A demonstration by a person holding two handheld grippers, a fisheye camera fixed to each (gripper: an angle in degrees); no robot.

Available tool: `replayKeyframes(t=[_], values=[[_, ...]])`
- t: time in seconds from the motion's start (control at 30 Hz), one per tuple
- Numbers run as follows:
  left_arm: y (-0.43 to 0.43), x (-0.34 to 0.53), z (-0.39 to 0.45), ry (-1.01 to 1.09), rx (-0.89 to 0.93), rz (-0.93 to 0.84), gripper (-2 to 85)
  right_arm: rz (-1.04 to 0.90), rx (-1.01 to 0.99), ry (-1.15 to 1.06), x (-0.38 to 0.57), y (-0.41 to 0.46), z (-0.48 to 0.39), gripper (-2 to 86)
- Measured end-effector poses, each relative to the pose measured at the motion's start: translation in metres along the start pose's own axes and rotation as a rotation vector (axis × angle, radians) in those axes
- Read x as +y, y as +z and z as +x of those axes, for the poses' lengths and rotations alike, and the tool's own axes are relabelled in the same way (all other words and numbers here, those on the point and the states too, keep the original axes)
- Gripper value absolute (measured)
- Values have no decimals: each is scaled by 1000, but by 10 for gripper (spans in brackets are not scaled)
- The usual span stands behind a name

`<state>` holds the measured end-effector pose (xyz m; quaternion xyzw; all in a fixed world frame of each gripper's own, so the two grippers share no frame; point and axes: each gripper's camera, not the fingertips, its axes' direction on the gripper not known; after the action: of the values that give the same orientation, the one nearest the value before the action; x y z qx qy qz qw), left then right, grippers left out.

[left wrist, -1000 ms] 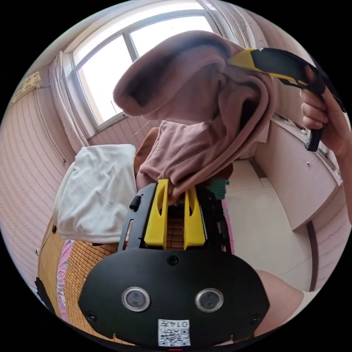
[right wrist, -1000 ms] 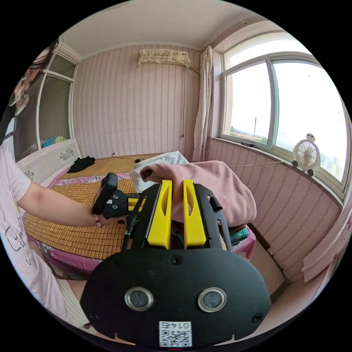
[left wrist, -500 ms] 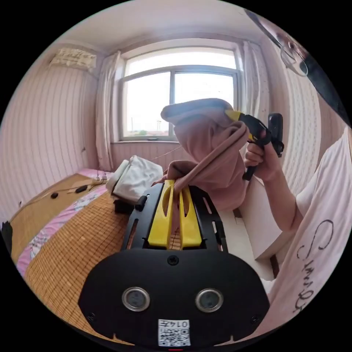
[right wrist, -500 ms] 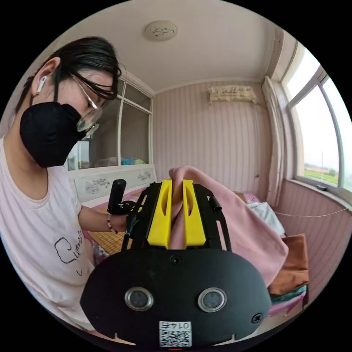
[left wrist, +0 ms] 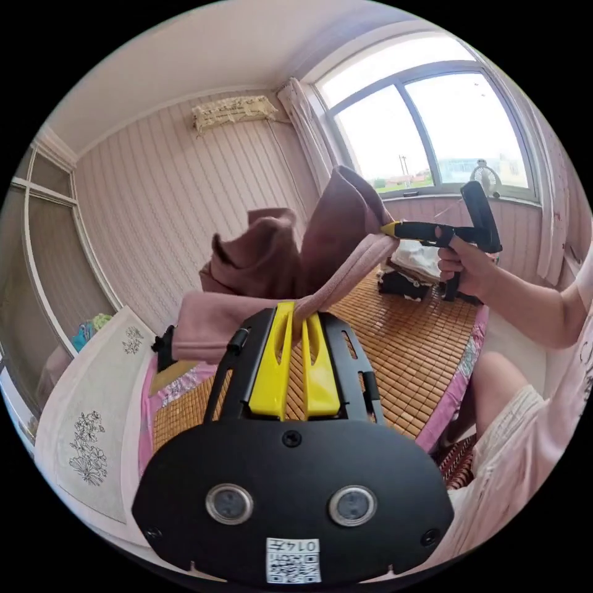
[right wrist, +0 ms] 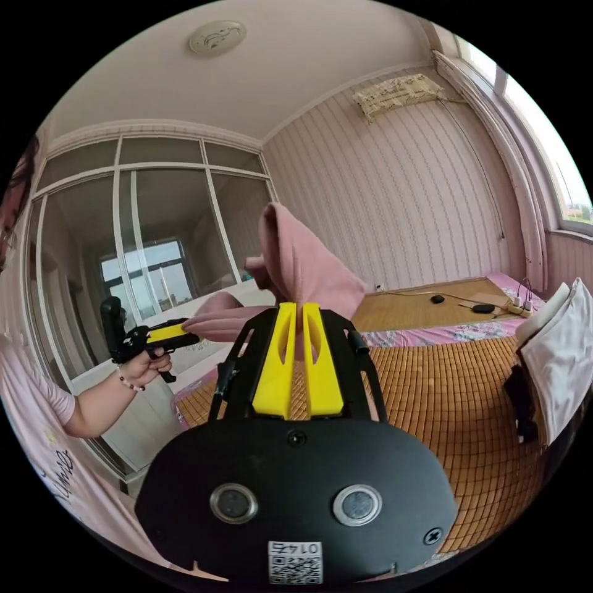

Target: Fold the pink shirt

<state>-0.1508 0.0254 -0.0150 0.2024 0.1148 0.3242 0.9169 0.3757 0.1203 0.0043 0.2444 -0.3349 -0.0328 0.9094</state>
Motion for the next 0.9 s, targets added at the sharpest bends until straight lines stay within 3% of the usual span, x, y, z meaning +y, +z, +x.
replayKeyframes(t=[0.17,0.23,0.3,0.47,0.67,0.8,0.9], values=[[82,133,12,-153,182,-333,-3,-386,57,182,128,78,26,14],[113,189,32,-76,201,-539,0,-630,78,218,184,113,27,19],[122,214,38,-36,241,-624,3,-716,178,247,205,124,28,24],[86,216,0,-153,262,-458,20,-605,251,255,176,121,28,64],[81,250,-80,-403,244,-457,44,-710,237,-114,156,213,-36,129],[120,287,-106,-476,271,-596,68,-862,234,-337,180,300,-83,167],[154,304,-114,-503,243,-725,93,-1003,423,-363,195,346,-74,138]])
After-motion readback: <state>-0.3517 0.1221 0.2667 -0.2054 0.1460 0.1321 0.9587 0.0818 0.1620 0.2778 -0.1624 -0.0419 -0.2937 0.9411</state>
